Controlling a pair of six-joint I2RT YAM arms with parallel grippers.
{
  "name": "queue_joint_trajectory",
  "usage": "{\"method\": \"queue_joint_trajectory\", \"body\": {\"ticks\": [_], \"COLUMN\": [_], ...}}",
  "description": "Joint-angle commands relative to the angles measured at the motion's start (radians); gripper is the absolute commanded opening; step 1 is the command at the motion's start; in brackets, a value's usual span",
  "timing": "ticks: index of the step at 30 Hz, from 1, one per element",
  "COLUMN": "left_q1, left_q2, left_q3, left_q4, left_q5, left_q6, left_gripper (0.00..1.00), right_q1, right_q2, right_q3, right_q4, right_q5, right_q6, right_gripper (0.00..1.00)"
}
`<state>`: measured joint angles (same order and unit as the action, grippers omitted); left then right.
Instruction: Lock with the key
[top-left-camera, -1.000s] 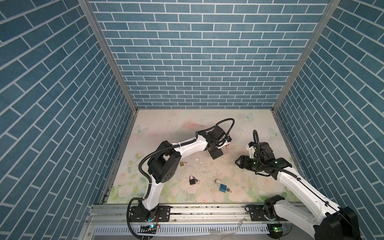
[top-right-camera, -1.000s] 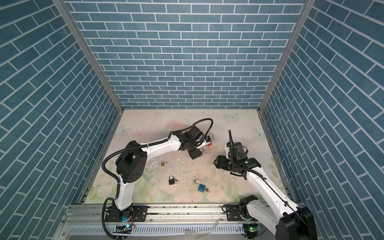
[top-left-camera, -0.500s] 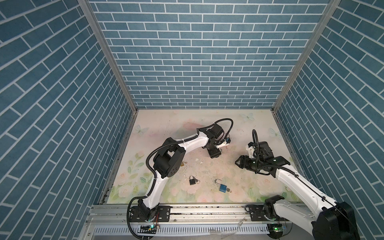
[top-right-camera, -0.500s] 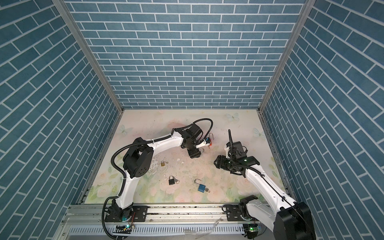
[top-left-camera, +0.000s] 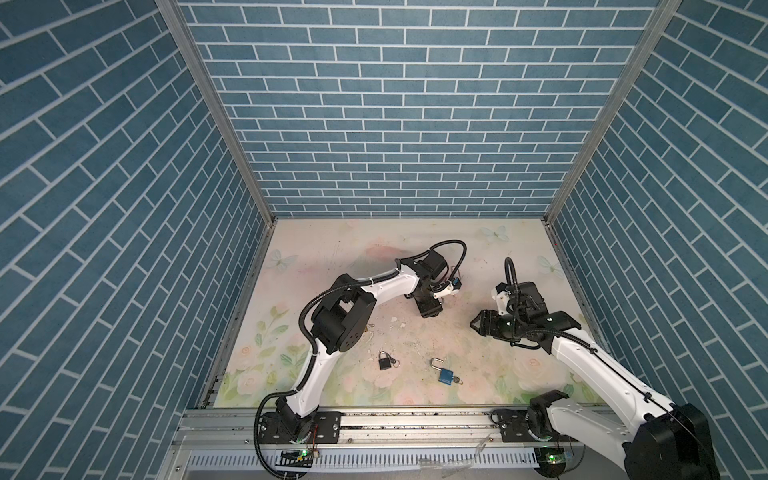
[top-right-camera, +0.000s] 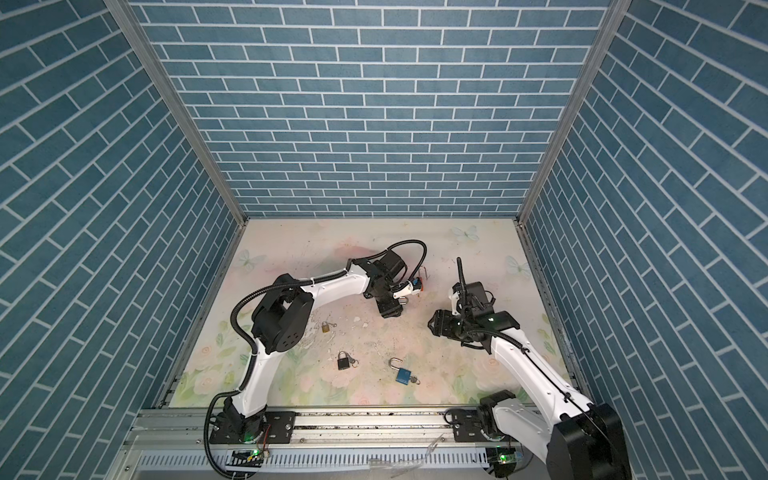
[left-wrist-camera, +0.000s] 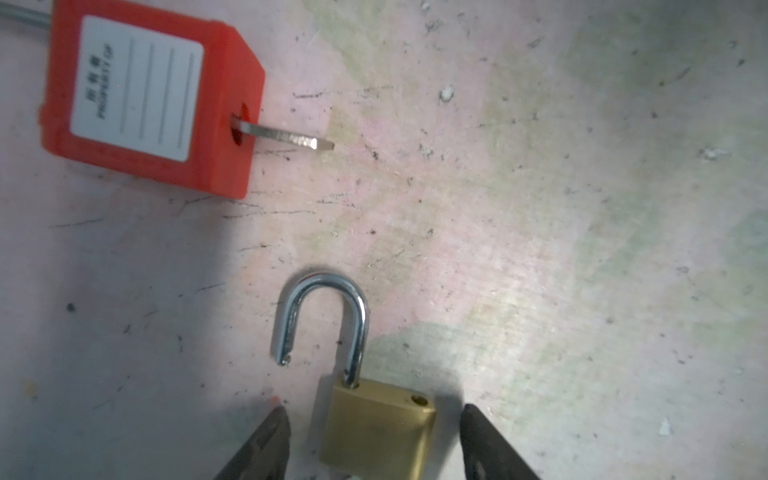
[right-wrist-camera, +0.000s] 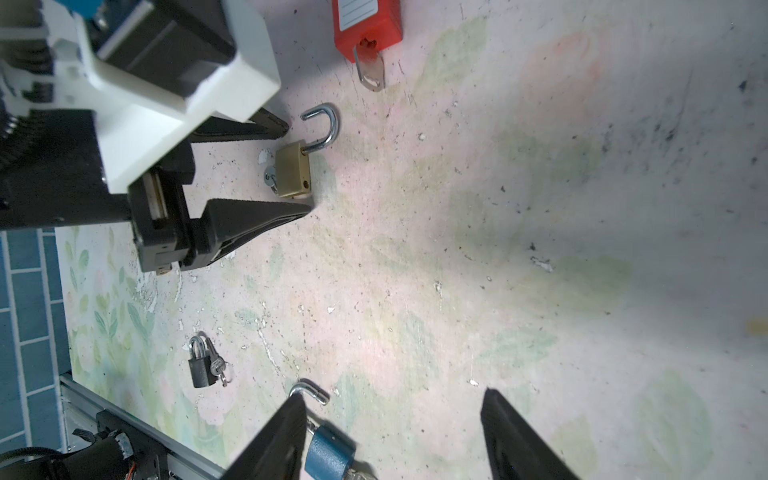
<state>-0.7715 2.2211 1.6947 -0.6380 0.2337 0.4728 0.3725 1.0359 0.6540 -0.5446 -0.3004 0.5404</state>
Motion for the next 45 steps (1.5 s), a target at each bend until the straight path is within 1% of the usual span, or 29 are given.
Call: {"method": "queue_joint_trajectory", "body": {"ticks": [1,11,17,29,38,45], "left_q1": [0.004,-0.012,-0.020,-0.020,-0.019,-0.020], "left_q2": [0.032,-0.014,-0.026,-0.024,-0.017,-0.019], "left_q3": [0.007,-0.063,-0.098,-0.109,-0.115,-0.124], "left_q4": [-0.034,-0.031,-0.019,0.013,0.028,0.046], "left_q5": [0.031,0.027,0.021,-0.022,-0.016,-0.029], "left_q6": [0.018,0.002,-0.014,-0.051,-0.090,-0.118], "left_gripper": [0.61,0.51,0.48,0.48,0.50,0.54], "right_q1": [-0.005,-0.007,-0.006,-0.006,-0.007,-0.008], "right_q2": [0.001,0.003,-0.004,-0.028,-0.034,-0.029], "right_q3": [0.016,0.015,0.009,-0.004,-0.007,-0.012], "right_q4": [-0.015,0.001,-0.004,-0.004,-0.005,0.002], "right_q5": [0.001,0.000,-0.005,-0.013,-0.014,-0.016], "right_q6": [-0.032,-0.027,-0.020,-0.011,-0.013,-0.014], "right_gripper": [0.68,0.68,0.68,0.67,0.67,0.67]}}
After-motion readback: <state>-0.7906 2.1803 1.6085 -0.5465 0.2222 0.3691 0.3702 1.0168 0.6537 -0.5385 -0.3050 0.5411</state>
